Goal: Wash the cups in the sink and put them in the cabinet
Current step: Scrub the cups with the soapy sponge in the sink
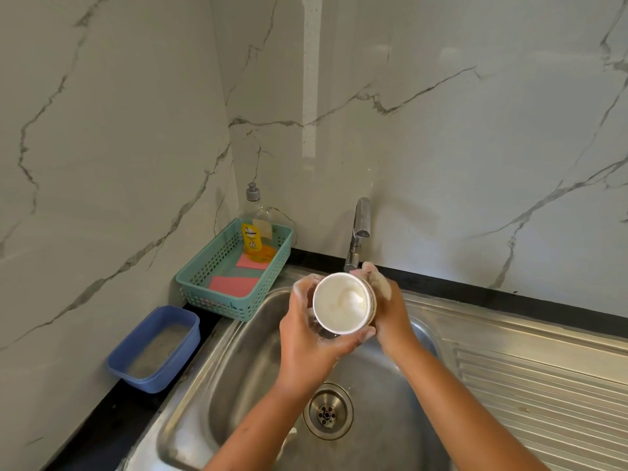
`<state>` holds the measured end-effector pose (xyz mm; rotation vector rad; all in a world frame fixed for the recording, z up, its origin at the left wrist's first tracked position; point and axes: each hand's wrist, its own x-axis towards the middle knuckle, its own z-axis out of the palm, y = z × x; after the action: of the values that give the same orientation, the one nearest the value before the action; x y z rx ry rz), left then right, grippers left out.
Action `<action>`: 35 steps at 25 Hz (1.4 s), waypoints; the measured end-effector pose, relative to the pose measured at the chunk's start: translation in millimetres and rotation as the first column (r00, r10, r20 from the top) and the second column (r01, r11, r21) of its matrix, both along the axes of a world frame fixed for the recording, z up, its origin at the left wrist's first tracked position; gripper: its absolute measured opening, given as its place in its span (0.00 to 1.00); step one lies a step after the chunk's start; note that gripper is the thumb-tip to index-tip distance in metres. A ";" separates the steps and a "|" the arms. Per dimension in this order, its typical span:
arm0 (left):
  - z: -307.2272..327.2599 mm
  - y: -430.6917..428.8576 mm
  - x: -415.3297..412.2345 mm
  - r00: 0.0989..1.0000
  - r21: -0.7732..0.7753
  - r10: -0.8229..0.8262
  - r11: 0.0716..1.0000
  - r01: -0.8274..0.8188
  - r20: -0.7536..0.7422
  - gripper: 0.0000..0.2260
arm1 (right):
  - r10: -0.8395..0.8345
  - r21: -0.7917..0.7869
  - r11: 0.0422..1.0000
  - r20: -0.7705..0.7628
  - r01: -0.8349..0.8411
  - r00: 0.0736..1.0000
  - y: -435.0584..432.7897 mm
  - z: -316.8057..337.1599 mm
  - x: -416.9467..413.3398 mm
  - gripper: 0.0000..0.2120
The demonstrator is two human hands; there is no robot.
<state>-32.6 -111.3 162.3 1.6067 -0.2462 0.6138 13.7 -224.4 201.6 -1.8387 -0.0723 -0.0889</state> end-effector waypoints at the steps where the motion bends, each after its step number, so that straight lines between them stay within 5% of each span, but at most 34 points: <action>1: 2.0 0.9 0.0 1.000 0.032 0.015 0.999 -0.015 0.003 0.33 | 0.010 -0.273 0.962 0.097 0.017 0.995 -2.0 2.7 2.1 0.18; 2: 4.2 2.6 1.0 1.000 0.064 0.021 0.998 -0.021 0.006 0.33 | 0.023 -0.457 0.888 0.169 0.057 0.985 -4.0 3.5 4.1 0.16; 3: 5.6 4.6 3.3 1.000 0.093 0.014 0.996 -0.015 0.011 0.34 | 0.001 -0.480 0.870 0.224 0.109 0.975 -6.1 3.4 4.5 0.16; 6: 11.7 8.1 8.0 0.999 0.126 0.031 0.992 -0.030 -0.009 0.33 | -0.215 -0.085 0.967 0.240 0.241 0.947 -7.6 1.6 6.9 0.08; 9: 11.9 6.5 9.8 0.992 0.081 0.086 0.994 -0.078 -0.091 0.31 | -0.081 0.132 0.989 0.100 0.067 0.992 0.0 2.4 9.6 0.09; 12: 6.9 14.3 18.2 0.978 0.141 0.104 0.987 -0.079 -0.179 0.30 | 0.102 0.042 0.993 0.129 -0.108 0.986 4.7 3.7 4.2 0.07; 16: 12.6 24.4 23.5 0.963 0.210 0.036 0.977 0.022 -0.268 0.32 | 0.071 -0.112 0.992 0.146 -0.055 0.987 -1.1 -0.6 5.2 0.18; 20: 13.7 31.4 26.1 0.938 -0.189 -0.186 0.973 0.134 -0.293 0.32 | 0.017 0.127 0.992 -0.046 -0.011 0.999 -2.9 -12.4 13.7 0.08; 23: 10.1 17.9 24.6 0.875 -0.378 -0.394 0.884 0.276 -0.282 0.25 | 0.009 0.143 0.990 -0.098 0.005 0.995 -1.0 -12.6 11.6 0.09; 26: 8.8 -2.0 16.6 0.805 -0.713 -0.494 0.689 0.131 -0.328 0.27 | -0.022 -0.292 0.956 0.010 0.024 1.000 0.0 -5.8 2.5 0.08; 27: 8.4 -4.6 15.5 0.801 -0.755 -0.476 0.654 0.047 -0.363 0.22 | -0.018 -0.477 0.877 0.080 0.054 0.997 1.0 -5.7 -0.8 0.08; 29: 10.0 -4.4 16.0 0.780 -0.772 -0.460 0.634 -0.046 -0.424 0.12 | -0.002 -0.600 0.790 0.201 0.125 0.980 4.8 -4.0 -5.9 0.09; 33: 16.5 1.0 22.0 0.770 -0.810 -0.486 0.582 -0.068 -0.414 0.17 | 0.082 -0.369 0.929 0.304 0.038 0.949 17.6 -9.3 -8.1 0.04; 35: 16.8 7.6 25.9 0.775 -0.836 -0.485 0.539 -0.101 -0.406 0.18 | 0.199 -0.431 0.901 0.319 -0.045 0.927 22.4 -10.9 -15.3 0.07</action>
<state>-6.7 -103.7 179.1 0.7173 0.3235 -0.0542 -1.6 -202.0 190.7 -2.2226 -0.4986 -0.3405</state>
